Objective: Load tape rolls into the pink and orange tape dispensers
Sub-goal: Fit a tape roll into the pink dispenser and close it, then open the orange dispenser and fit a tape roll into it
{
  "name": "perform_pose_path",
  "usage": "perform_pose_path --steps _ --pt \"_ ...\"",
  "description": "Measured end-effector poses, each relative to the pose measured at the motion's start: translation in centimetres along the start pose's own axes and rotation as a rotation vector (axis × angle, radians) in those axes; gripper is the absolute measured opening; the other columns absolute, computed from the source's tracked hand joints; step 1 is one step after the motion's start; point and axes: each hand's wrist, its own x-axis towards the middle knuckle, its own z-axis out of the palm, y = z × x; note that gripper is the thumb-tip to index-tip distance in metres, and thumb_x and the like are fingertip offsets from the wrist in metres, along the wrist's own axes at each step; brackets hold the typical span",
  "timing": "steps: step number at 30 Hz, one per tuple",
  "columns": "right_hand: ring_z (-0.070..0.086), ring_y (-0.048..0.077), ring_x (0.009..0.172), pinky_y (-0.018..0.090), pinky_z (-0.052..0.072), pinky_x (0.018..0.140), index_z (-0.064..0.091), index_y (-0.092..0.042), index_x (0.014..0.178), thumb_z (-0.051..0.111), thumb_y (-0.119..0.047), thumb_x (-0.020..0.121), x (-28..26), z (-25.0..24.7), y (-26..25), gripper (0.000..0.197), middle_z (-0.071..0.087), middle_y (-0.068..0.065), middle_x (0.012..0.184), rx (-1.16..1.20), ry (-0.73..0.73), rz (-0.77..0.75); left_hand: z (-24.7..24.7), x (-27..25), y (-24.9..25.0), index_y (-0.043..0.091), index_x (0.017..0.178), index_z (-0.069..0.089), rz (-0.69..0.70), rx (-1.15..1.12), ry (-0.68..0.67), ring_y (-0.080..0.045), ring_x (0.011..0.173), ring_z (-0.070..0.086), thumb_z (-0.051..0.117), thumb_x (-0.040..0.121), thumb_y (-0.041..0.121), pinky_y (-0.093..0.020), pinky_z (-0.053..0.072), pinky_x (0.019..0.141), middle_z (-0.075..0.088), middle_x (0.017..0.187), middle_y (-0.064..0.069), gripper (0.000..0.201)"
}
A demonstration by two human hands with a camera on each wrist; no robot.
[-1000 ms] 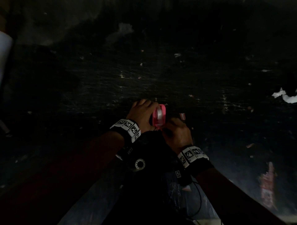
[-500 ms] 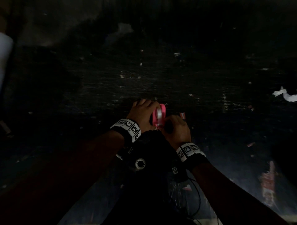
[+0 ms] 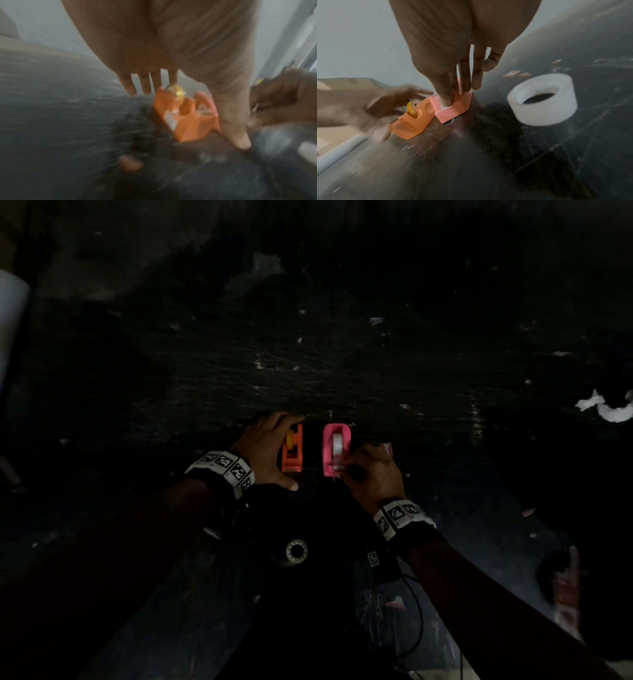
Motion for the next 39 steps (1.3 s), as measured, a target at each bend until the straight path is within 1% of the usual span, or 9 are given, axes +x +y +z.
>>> perform_pose_path --steps 5,11,16,21,24,28,31,36,39 --pt "0.064 0.023 0.098 0.028 0.047 0.083 0.075 -0.018 0.090 0.081 -0.032 0.075 0.1 -0.4 -0.6 0.020 0.070 0.002 0.102 -0.024 -0.030 0.014 0.5 0.1 -0.4 0.027 0.143 0.032 0.008 -0.112 0.028 -0.027 0.126 0.050 0.093 0.048 0.031 -0.044 0.045 0.105 0.044 0.138 -0.003 0.113" --pt "0.064 0.008 0.077 0.033 0.057 0.071 0.059 -0.031 0.090 0.079 -0.045 0.073 0.4 -2.0 -2.8 0.030 0.067 -0.011 0.088 0.218 0.070 0.157 0.0 -1.8 -0.3 0.030 0.144 0.033 0.053 -0.199 0.102 -0.020 0.125 0.049 0.093 0.049 0.029 -0.041 0.047 0.103 0.042 0.139 0.002 0.111" --pt "0.069 0.016 0.096 0.045 0.058 0.086 0.051 -0.040 0.122 0.077 -0.047 0.071 1.2 -2.4 -4.5 0.058 0.070 -0.004 0.107 0.466 -0.112 0.118 -1.3 -3.1 2.2 0.036 0.144 0.030 0.137 -0.255 0.150 -0.014 0.123 0.050 0.091 0.054 0.037 -0.033 0.047 0.098 0.043 0.139 0.007 0.109" --pt "0.068 0.006 0.093 0.031 0.057 0.089 0.054 -0.028 0.130 0.085 -0.009 0.074 1.6 -3.3 -5.7 0.067 0.069 -0.006 0.101 0.709 -0.224 0.100 -2.2 -4.6 3.1 0.033 0.151 0.018 0.165 -0.381 0.148 -0.014 0.139 0.042 0.093 0.054 0.035 -0.038 0.040 0.113 0.038 0.153 0.003 0.122" --pt "0.070 0.003 0.083 0.018 0.056 0.077 0.055 -0.011 0.134 0.080 0.006 0.074 1.0 -3.8 -6.1 0.067 0.072 0.008 0.094 0.861 -0.271 0.127 -2.6 -6.0 2.6 0.024 0.145 0.036 0.162 -0.437 0.209 -0.011 0.131 0.049 0.095 0.051 0.041 -0.039 0.045 0.111 0.043 0.144 0.004 0.112" --pt "0.073 0.011 0.089 0.027 0.059 0.081 0.054 -0.013 0.135 0.079 0.004 0.076 0.3 -4.0 -5.7 0.067 0.073 0.017 0.096 0.887 -0.280 0.154 -3.1 -7.8 1.6 0.024 0.144 0.046 0.181 -0.503 0.258 -0.006 0.128 0.051 0.095 0.055 0.039 -0.028 0.045 0.110 0.045 0.139 0.005 0.104" --pt "0.071 0.030 0.102 0.049 0.056 0.094 0.058 -0.018 0.132 0.082 0.000 0.073 0.1 -3.7 -5.2 0.066 0.072 0.025 0.108 0.895 -0.218 0.163 -2.6 -9.0 -0.2 0.032 0.148 0.043 0.102 -0.413 0.256 -0.008 0.128 0.047 0.094 0.054 0.046 -0.027 0.041 0.110 0.042 0.139 0.007 0.108" --pt "0.071 0.034 0.100 0.053 0.054 0.096 0.057 -0.016 0.133 0.082 -0.001 0.074 -0.4 -3.5 -4.9 0.066 0.073 0.024 0.104 0.861 -0.205 0.137 1.7 -10.7 -3.1 0.024 0.143 0.050 0.013 -0.021 0.241 -0.027 0.112 0.051 0.079 0.048 0.072 -0.049 0.050 0.095 0.051 0.130 -0.001 0.110" --pt "0.073 0.027 0.096 0.047 0.055 0.096 0.055 -0.015 0.135 0.083 -0.004 0.075 -0.7 -3.6 -5.0 0.067 0.076 0.017 0.096 0.827 -0.212 0.127 3.5 -11.3 -3.2 0.030 0.146 0.043 -0.145 0.145 0.099 -0.028 0.119 0.047 0.082 0.043 0.064 -0.049 0.048 0.095 0.046 0.136 0.001 0.115"
